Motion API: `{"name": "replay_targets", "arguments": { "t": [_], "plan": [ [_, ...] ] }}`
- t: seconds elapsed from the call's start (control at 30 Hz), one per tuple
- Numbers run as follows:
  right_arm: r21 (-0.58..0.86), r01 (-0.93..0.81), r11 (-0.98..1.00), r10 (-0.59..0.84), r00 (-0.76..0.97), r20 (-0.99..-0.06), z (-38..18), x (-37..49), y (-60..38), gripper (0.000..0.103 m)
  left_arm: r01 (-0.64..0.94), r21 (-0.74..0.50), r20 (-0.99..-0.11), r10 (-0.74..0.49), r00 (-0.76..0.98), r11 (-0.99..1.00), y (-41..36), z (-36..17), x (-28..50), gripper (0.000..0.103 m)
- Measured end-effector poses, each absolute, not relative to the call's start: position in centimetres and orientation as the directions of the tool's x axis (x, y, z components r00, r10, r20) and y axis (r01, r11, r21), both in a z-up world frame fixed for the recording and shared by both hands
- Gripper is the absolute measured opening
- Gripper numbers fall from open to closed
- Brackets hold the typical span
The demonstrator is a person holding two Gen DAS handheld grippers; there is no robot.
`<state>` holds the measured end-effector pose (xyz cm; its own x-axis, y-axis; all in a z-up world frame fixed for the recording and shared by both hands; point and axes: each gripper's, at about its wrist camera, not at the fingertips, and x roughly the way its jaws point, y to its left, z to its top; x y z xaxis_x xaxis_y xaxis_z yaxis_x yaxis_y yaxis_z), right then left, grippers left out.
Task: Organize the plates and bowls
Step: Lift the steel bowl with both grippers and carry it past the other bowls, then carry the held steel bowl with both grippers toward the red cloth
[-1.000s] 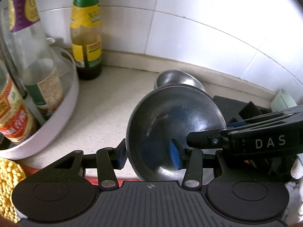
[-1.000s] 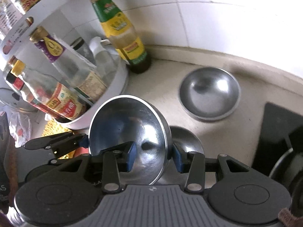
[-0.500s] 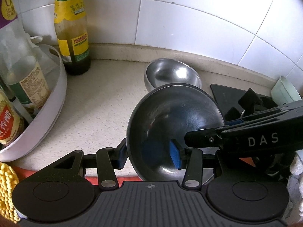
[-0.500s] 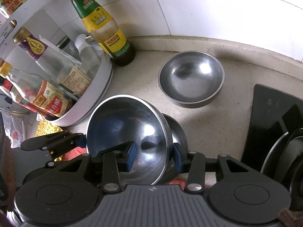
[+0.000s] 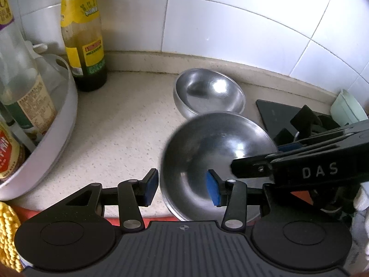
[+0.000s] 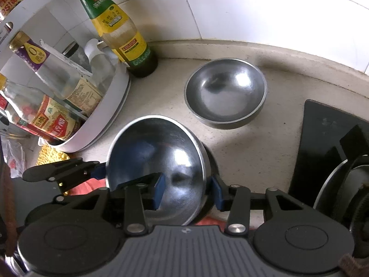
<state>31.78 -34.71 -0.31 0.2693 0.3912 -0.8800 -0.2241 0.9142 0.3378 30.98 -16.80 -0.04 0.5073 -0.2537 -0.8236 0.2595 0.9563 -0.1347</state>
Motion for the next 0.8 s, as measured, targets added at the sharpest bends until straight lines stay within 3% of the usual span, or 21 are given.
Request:
{"name": "replay_targets", "arguments": {
  "t": [0.47, 0.8],
  "plan": [
    [0.279, -0.187, 0.942, 0.330, 0.360, -0.872, 0.9, 33.3, -37.2, 0.042, 0.207, -0.111, -0.807, -0.210, 0.552, 0.972, -15.1, 1.1, 33.1, 0.055],
    [0.328, -0.188, 0.926, 0.377, 0.388, -0.841, 1.8, 35.8, -37.6, 0.043, 0.231, -0.111, -0.777, -0.229, 0.587, 0.967, -15.7, 3.4, 37.0, 0.062]
  ]
}}
